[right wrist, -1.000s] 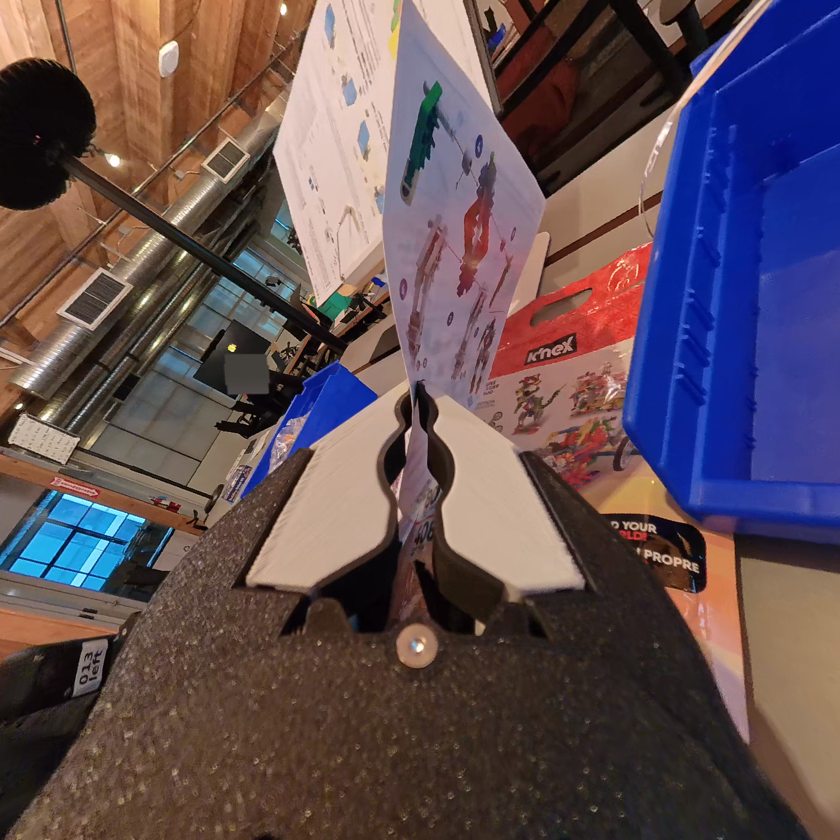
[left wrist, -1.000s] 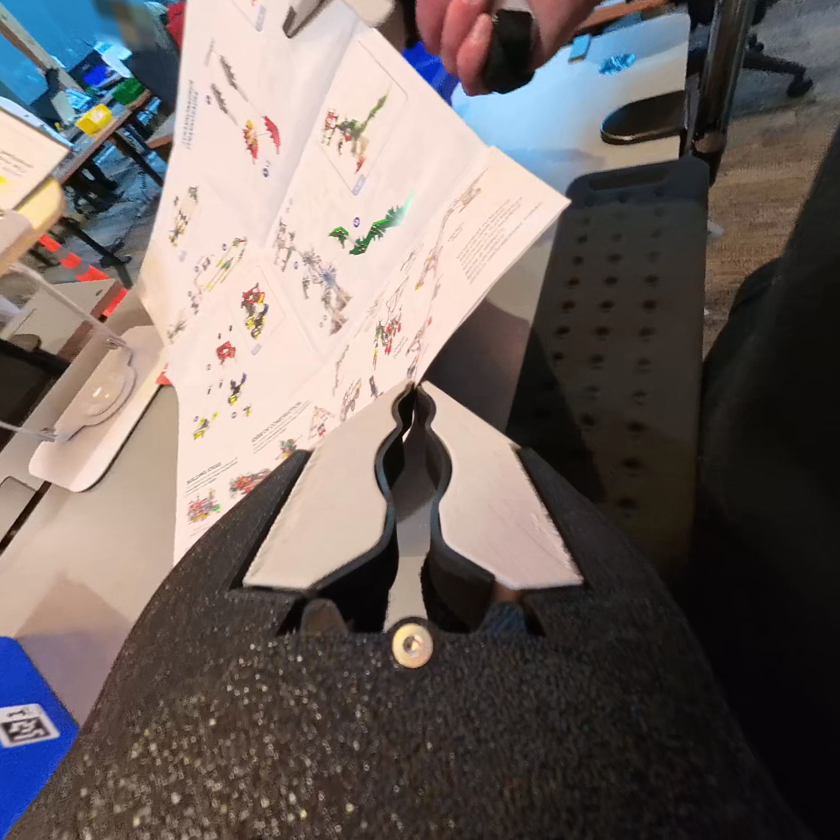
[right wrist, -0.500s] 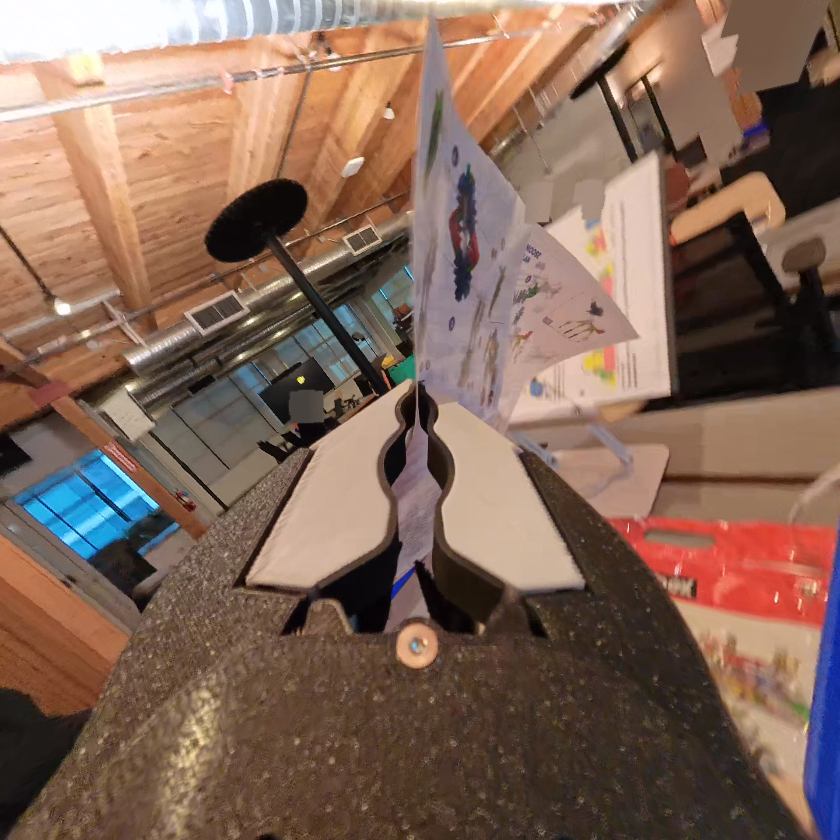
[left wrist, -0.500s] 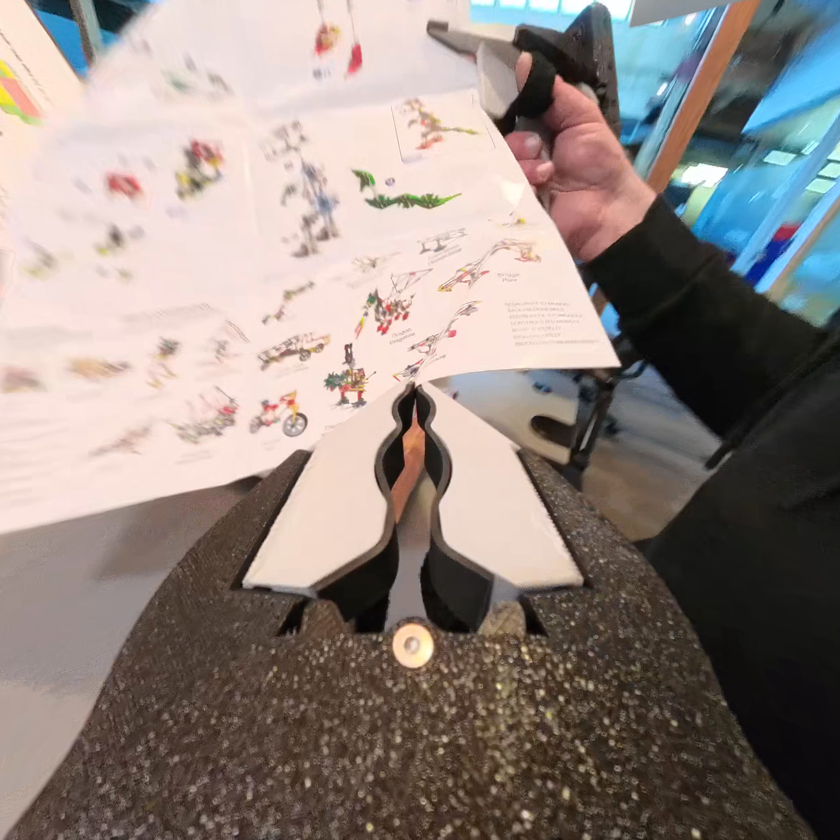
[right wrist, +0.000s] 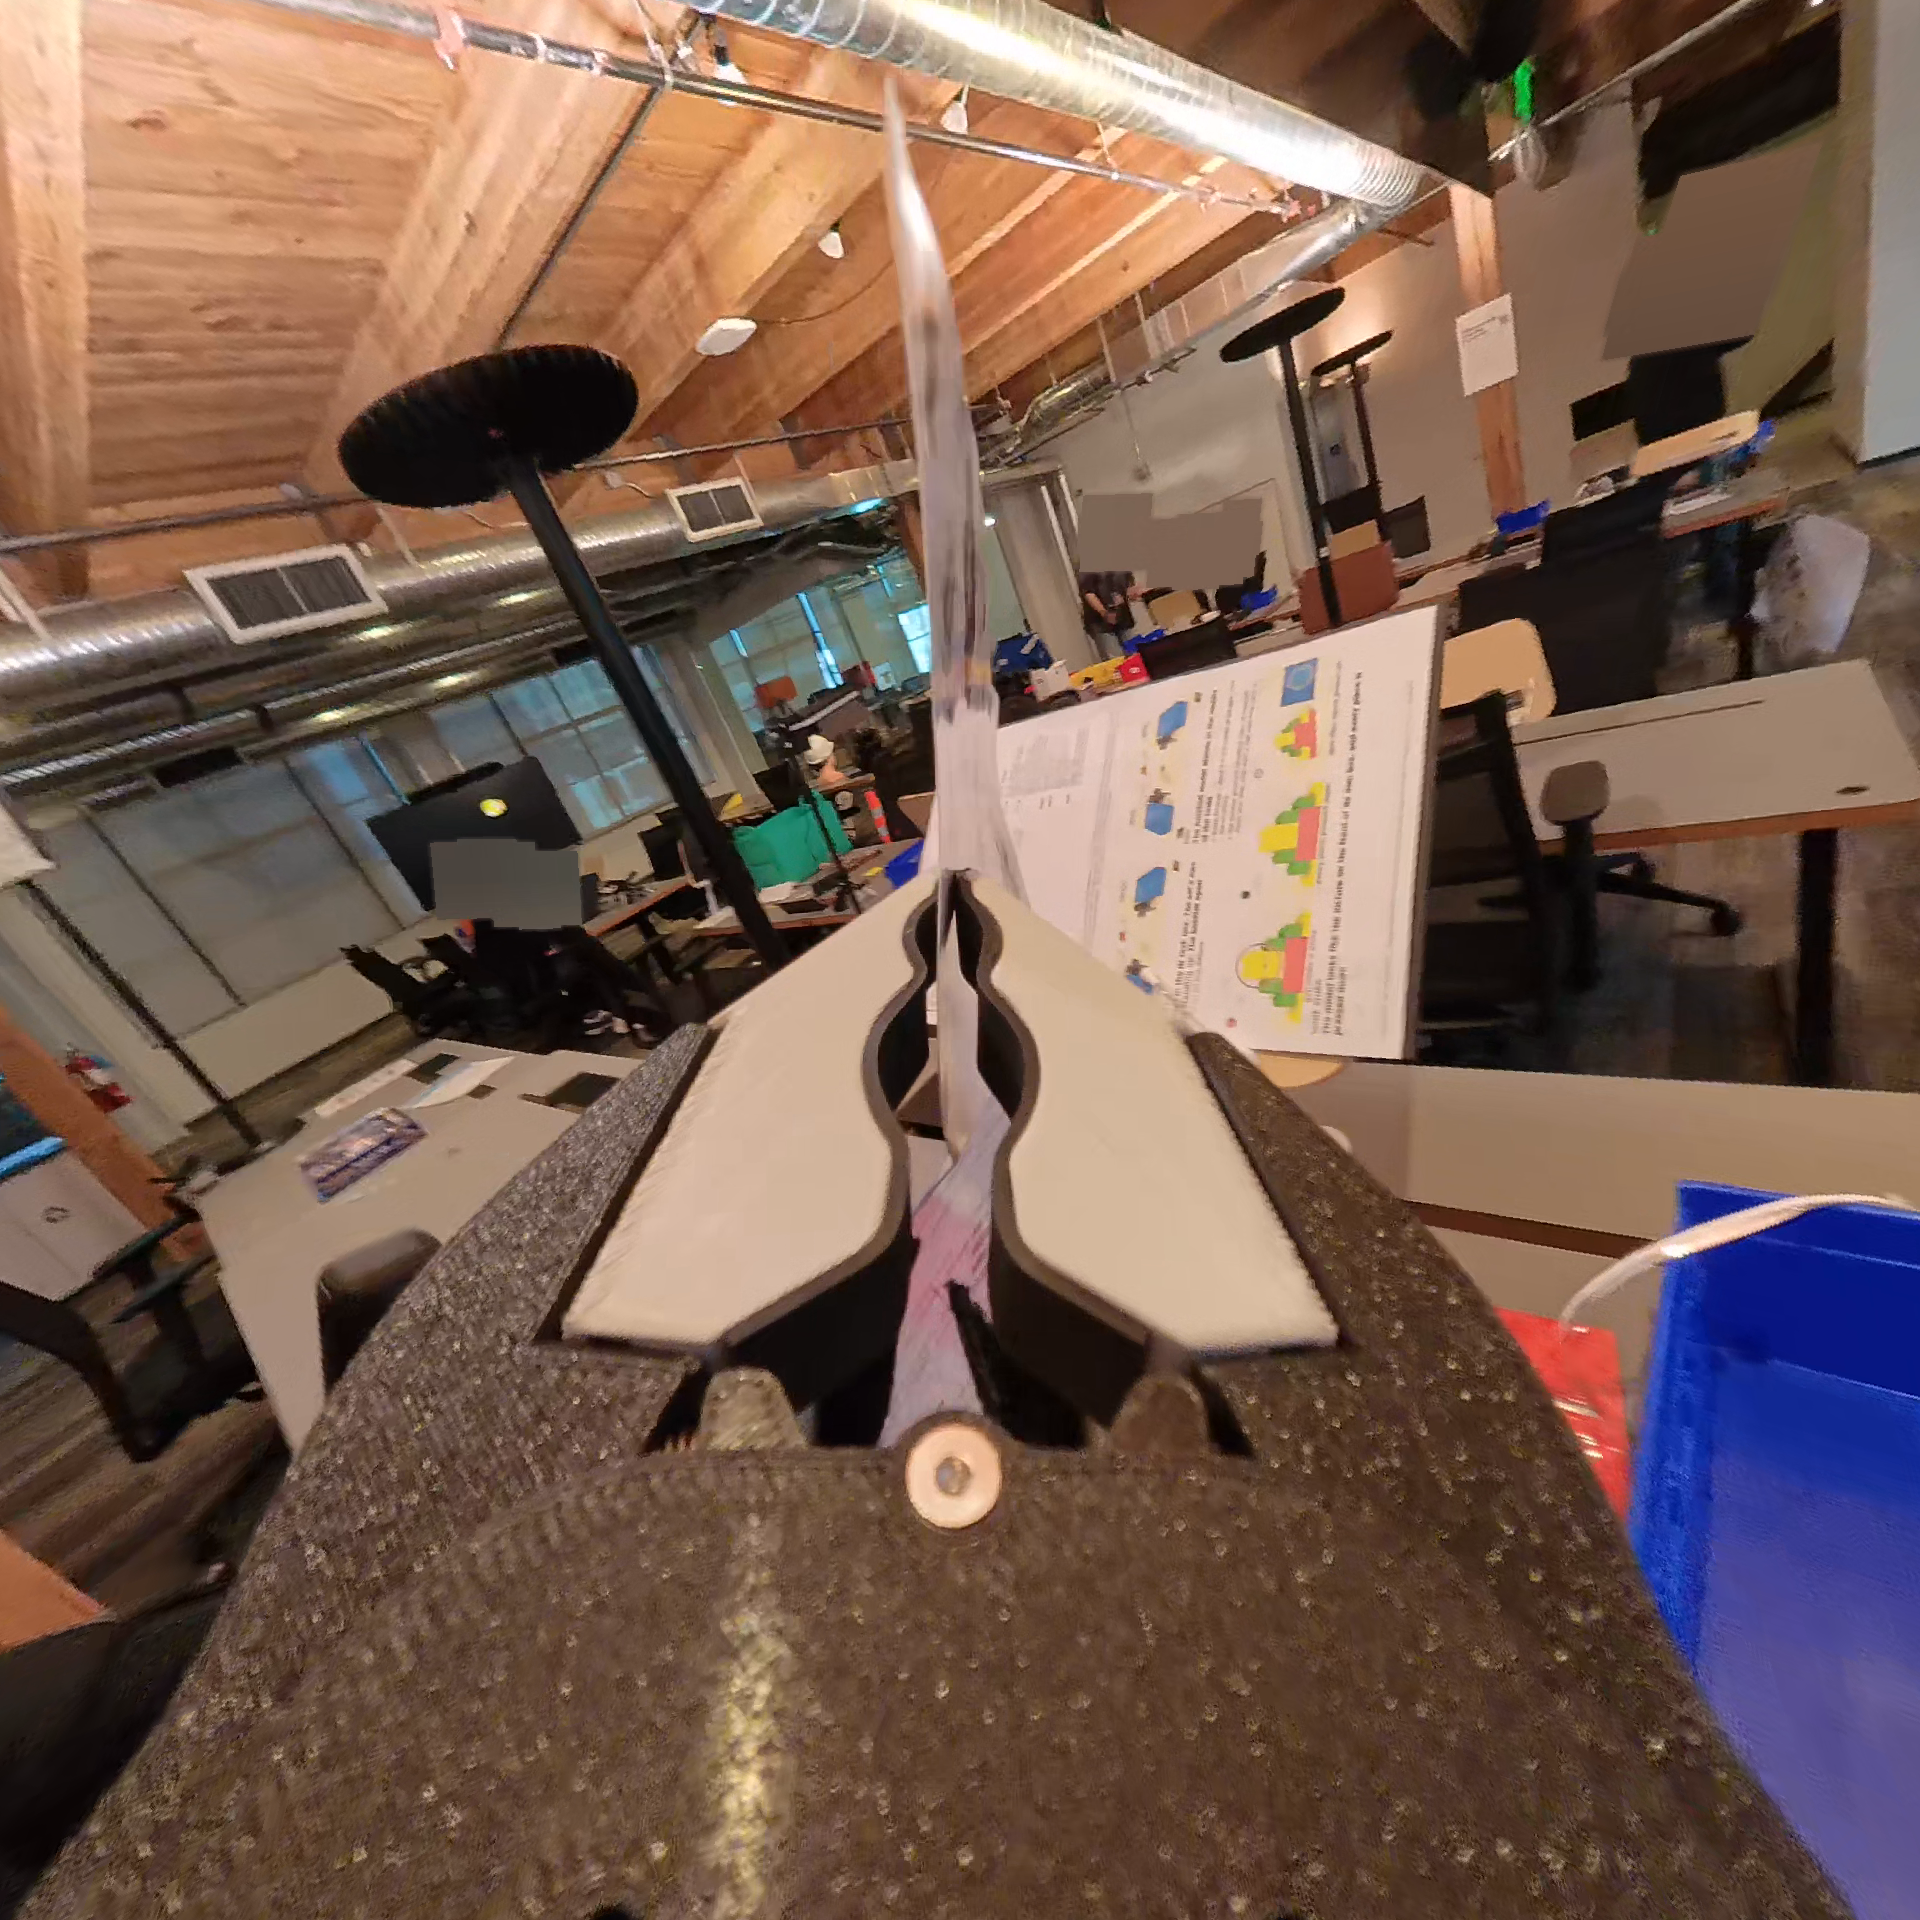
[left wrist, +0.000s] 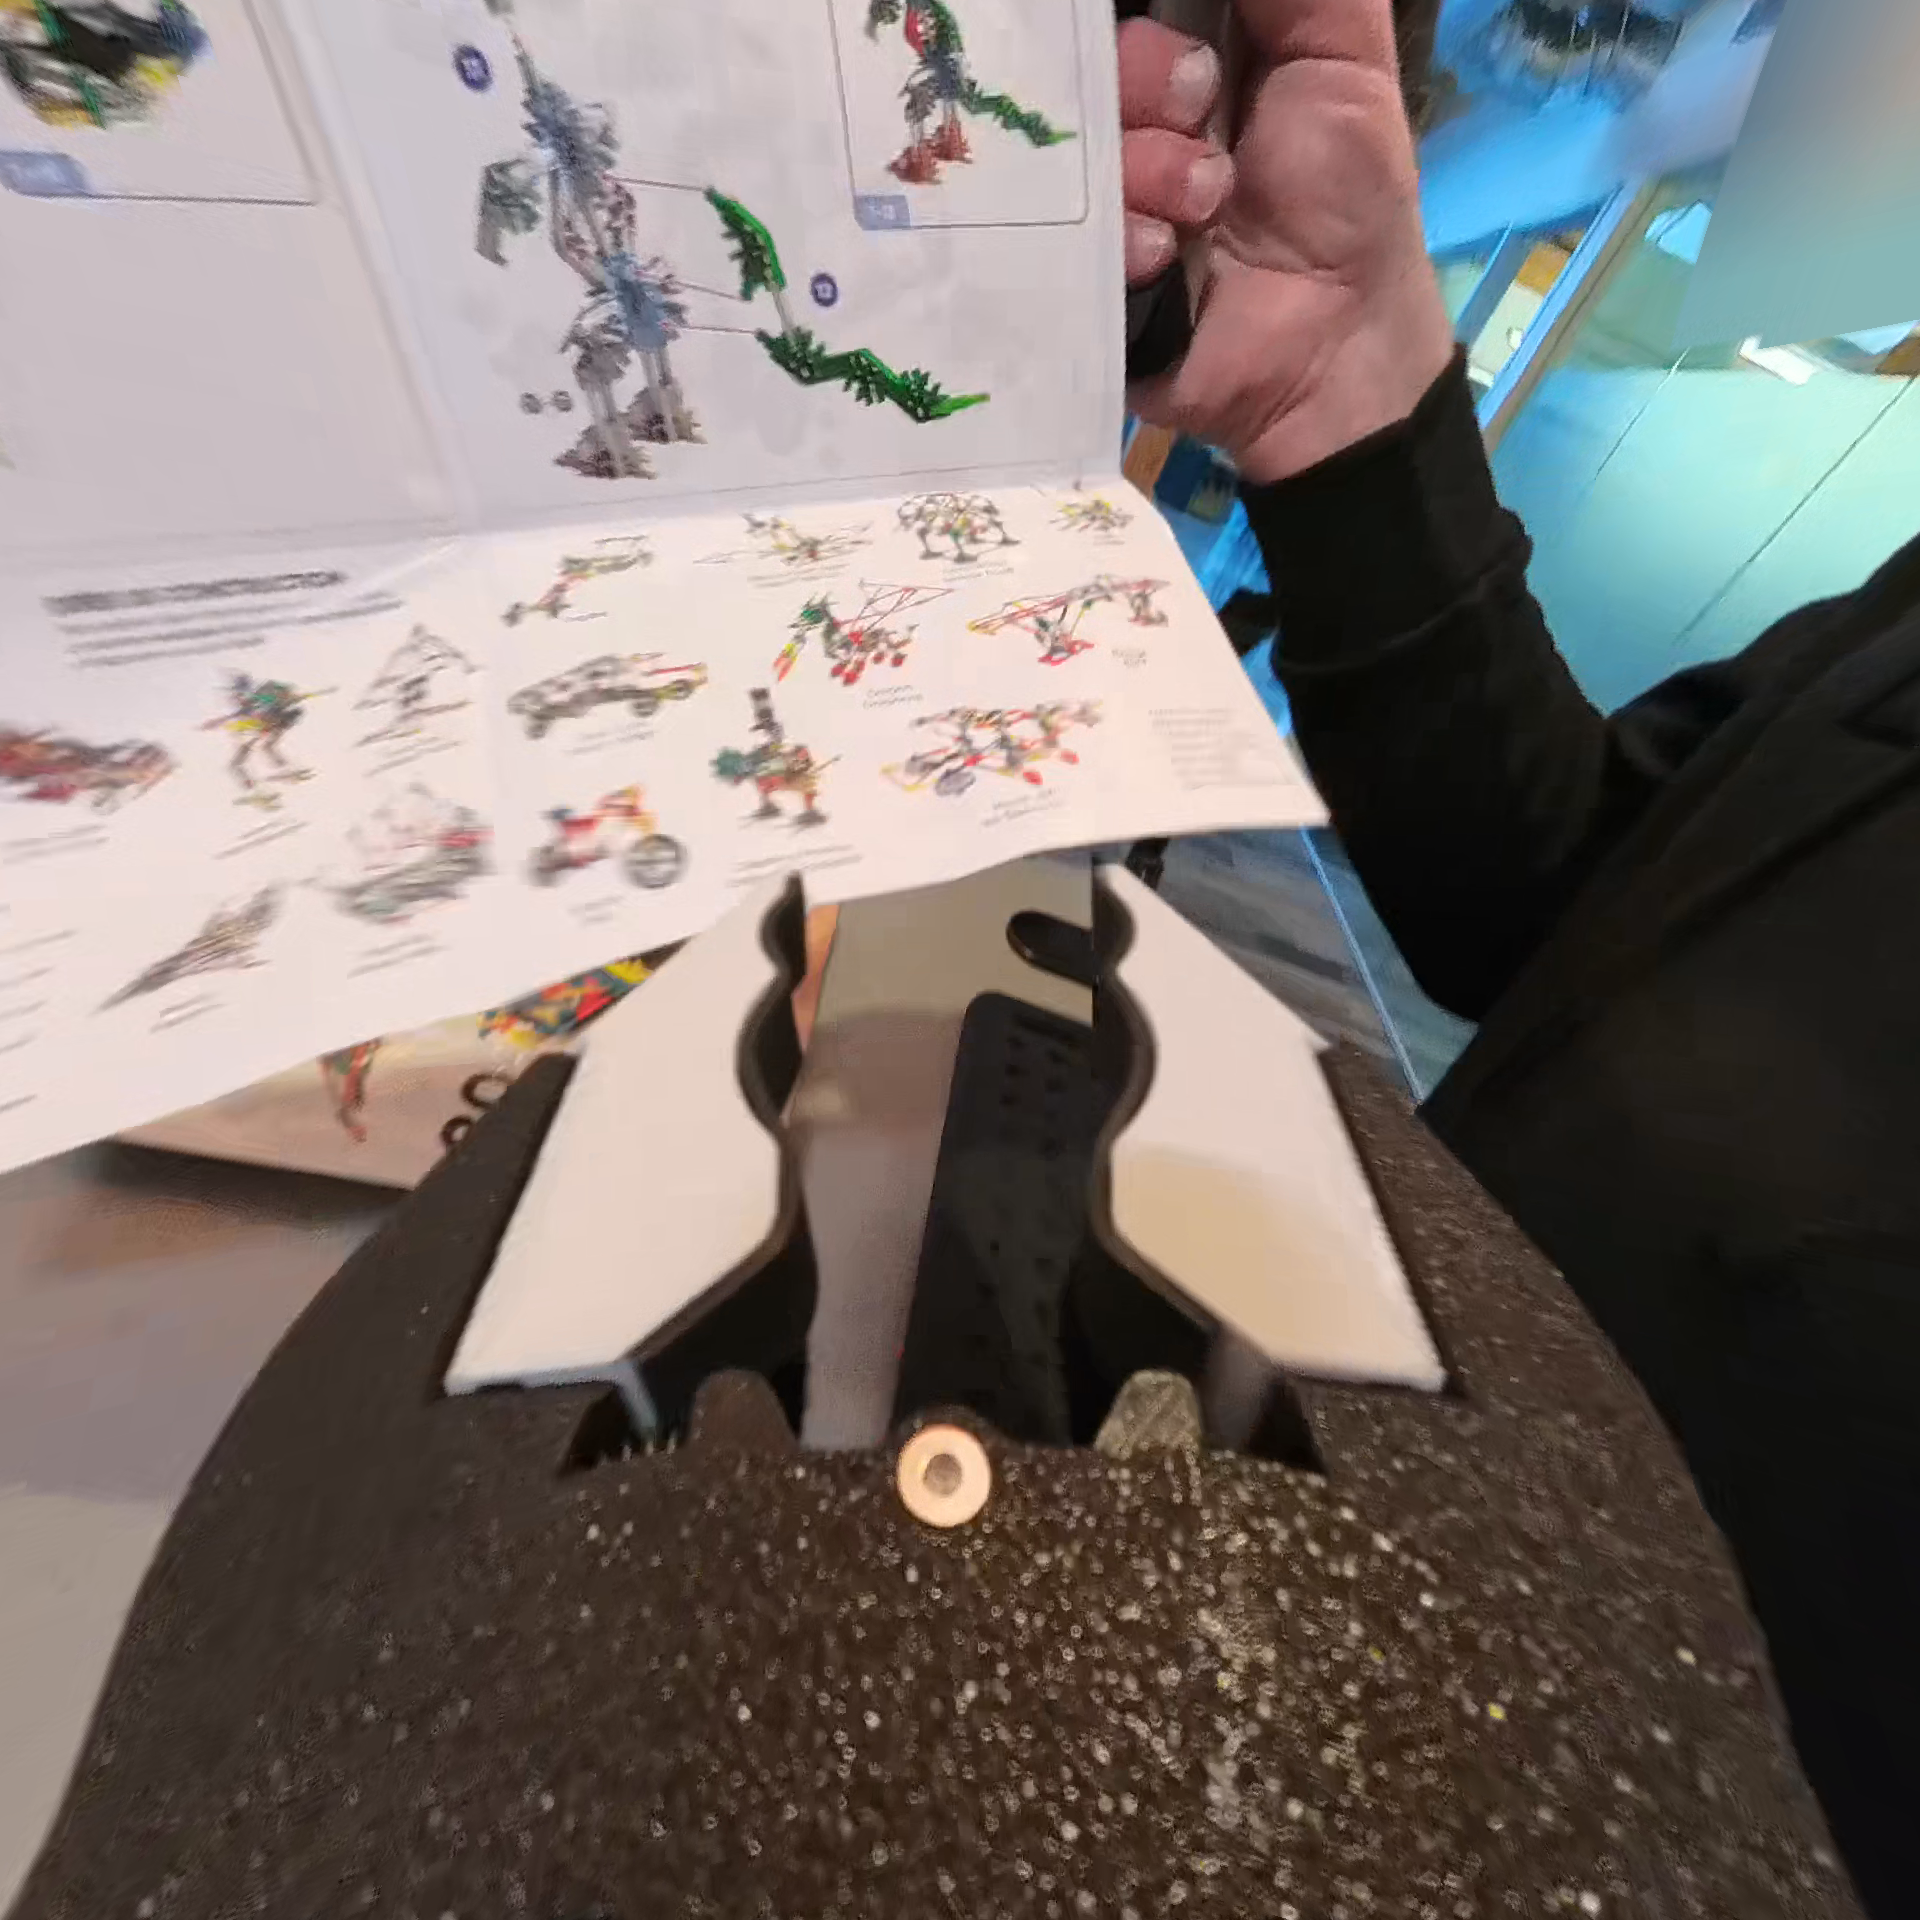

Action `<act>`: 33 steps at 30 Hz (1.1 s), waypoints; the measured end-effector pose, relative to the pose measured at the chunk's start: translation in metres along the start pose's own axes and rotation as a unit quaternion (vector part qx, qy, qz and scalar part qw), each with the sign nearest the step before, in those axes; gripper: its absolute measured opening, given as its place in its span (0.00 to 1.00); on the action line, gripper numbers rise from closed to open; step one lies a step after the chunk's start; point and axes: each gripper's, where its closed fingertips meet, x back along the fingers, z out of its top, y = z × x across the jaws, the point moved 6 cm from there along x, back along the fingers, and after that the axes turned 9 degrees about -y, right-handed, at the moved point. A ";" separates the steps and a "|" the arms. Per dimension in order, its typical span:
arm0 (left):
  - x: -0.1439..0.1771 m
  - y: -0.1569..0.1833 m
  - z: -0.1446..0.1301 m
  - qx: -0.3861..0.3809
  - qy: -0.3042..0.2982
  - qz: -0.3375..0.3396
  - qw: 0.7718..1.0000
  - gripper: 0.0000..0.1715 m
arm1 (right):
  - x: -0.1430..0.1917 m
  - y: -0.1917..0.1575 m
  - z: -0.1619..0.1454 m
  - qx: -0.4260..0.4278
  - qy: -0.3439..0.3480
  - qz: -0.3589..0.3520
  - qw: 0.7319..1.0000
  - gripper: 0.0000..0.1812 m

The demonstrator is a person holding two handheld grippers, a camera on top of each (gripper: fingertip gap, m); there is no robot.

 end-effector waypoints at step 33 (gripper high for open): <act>-0.050 -0.171 0.049 0.174 0.149 -0.237 0.944 0.12 | -0.079 -0.194 -0.217 0.223 -0.302 0.254 0.891 0.39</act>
